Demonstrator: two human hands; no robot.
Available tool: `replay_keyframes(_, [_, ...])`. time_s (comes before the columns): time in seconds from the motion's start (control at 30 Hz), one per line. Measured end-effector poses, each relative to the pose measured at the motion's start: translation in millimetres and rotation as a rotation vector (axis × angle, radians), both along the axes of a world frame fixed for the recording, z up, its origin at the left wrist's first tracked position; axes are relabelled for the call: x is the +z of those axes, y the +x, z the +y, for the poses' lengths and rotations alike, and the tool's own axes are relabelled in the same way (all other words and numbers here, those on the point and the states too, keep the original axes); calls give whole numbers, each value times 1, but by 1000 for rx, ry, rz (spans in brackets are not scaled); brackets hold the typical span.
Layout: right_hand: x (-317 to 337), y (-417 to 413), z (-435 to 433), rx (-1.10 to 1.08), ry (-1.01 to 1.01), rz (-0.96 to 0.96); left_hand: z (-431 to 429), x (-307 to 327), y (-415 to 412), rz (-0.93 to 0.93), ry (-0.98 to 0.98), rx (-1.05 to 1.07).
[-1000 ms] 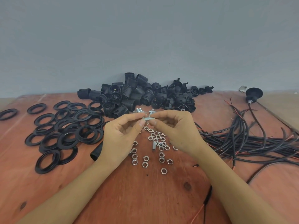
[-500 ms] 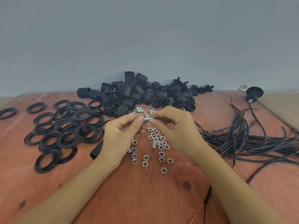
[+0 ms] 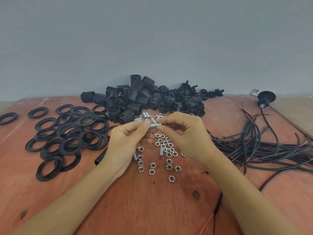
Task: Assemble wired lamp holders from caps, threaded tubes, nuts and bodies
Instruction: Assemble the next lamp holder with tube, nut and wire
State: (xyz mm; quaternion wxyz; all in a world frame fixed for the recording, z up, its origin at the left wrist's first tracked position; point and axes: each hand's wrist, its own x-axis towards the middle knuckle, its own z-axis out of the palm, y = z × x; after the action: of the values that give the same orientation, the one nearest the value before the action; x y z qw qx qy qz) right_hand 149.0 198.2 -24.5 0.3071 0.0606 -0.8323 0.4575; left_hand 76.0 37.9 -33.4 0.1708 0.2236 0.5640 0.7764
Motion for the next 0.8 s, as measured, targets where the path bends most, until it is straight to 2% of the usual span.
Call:
replay_keyframes(0.17, [-2, -1, 0, -20, -7, -16, -1, -1, -1, 53, -72, 15])
replay_keyframes(0.47, [-1, 0, -4, -38, -26, -53, -2, -3, -2, 132, -23, -24])
replay_keyframes(0.57, [-1, 0, -7, -52, -83, -88, -1, -3, -2, 208, -14, -4])
replay_keyframes(0.8, [-2, -1, -13, -83, -5, -123, 1, -8, -2, 401, -47, 38])
